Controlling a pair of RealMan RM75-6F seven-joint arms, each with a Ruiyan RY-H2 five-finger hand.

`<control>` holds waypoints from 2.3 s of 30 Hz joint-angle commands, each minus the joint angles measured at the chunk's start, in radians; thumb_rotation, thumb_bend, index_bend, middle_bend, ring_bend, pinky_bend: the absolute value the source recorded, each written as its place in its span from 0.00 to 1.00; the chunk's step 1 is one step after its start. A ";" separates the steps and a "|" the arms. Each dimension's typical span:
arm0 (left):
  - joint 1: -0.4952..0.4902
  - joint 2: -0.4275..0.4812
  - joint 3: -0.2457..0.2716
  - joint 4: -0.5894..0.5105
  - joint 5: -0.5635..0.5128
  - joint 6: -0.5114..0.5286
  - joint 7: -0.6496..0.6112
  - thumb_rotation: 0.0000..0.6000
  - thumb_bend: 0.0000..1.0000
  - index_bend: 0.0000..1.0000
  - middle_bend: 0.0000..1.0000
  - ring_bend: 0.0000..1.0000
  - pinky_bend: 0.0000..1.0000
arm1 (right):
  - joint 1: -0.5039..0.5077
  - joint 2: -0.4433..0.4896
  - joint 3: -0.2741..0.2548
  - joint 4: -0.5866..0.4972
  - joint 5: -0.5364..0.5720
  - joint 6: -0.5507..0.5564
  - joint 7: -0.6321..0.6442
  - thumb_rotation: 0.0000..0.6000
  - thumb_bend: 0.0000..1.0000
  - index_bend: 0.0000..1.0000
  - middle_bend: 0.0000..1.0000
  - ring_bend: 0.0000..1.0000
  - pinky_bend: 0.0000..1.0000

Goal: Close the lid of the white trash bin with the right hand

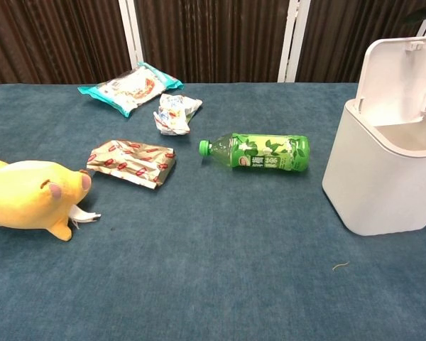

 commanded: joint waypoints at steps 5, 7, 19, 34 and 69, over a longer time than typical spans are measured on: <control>-0.001 0.003 -0.004 0.002 -0.005 0.000 -0.008 1.00 0.55 0.27 0.24 0.23 0.37 | 0.051 -0.051 0.016 0.002 0.104 -0.006 -0.084 1.00 0.77 0.00 0.78 0.75 0.69; 0.000 0.003 -0.003 0.002 -0.004 0.001 -0.008 1.00 0.55 0.27 0.24 0.23 0.37 | 0.056 -0.054 0.015 0.006 0.123 -0.006 -0.090 1.00 0.77 0.00 0.78 0.75 0.69; -0.001 0.000 -0.001 0.000 0.001 -0.002 0.001 1.00 0.55 0.27 0.24 0.23 0.37 | 0.031 -0.011 -0.056 -0.013 0.054 0.015 -0.024 1.00 0.77 0.16 0.78 0.75 0.69; 0.001 0.000 0.001 -0.001 0.009 0.005 0.000 1.00 0.55 0.27 0.24 0.23 0.37 | -0.098 0.052 -0.258 0.024 -0.317 0.111 0.147 1.00 0.77 0.35 0.78 0.76 0.70; 0.001 -0.002 0.003 0.000 0.015 0.002 0.002 1.00 0.54 0.27 0.24 0.23 0.37 | -0.145 0.100 -0.256 0.116 -0.228 0.025 0.325 1.00 0.77 0.30 0.78 0.76 0.71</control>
